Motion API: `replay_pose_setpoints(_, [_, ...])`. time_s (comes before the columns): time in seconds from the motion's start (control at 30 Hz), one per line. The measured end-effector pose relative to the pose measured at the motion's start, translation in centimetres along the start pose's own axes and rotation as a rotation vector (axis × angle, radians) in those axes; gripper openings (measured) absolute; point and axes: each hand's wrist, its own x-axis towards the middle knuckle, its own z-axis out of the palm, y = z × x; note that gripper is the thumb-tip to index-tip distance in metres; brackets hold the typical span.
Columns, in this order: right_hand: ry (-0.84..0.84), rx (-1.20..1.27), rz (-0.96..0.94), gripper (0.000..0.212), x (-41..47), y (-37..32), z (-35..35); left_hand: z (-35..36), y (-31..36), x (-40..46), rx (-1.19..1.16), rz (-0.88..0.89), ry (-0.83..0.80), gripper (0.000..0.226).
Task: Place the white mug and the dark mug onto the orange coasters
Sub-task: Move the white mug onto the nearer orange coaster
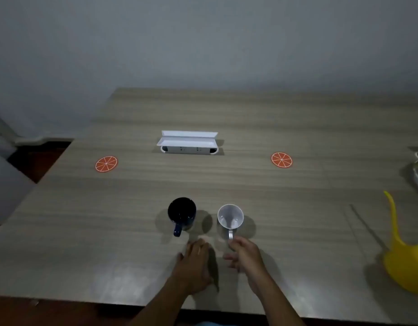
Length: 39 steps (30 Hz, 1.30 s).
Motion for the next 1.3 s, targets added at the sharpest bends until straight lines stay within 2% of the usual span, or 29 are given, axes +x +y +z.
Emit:
replay_pose_setpoints(0.17, [-0.035, 0.088, 0.033, 0.009, 0.6, -0.3, 0.0, 0.2, 0.2, 0.0, 0.038, -0.016, 0.014, 0.102])
replay_pose_setpoints(0.47, [0.041, 0.168, -0.111, 0.013, 0.9, -1.8, -2.2, 0.4, 1.3, 2.4, 0.049, 0.055, 0.015, 0.115])
replay_pose_setpoints(0.6, [0.075, 0.139, -0.165, 0.013, 0.9, -2.7, -3.4, -0.2, 2.3, 3.3, 0.051, 0.083, 0.048, 0.111])
replay_pose_setpoints(0.83, [0.161, 0.149, -0.225, 0.015, 3.6, -6.0, -6.5, -1.6, 4.5, 9.3, 0.04, 0.126, 0.061, 0.108])
replay_pose_setpoints(0.93, [0.196, 0.141, -0.235, 0.015, 5.4, -7.5, -7.6, -3.6, 5.9, 13.2, 0.022, 0.143, 0.115, 0.103])
replay_pose_setpoints(1.1, [0.263, 0.155, -0.231, 0.014, 9.6, -9.7, -9.1, -6.1, 8.1, 19.8, -0.049, 0.106, 0.262, 0.094])
replay_pose_setpoints(1.3, [0.351, 0.194, -0.241, 0.015, 15.2, -12.0, -10.8, -5.8, 9.5, 26.0, -0.005, -0.015, 0.296, 0.089])
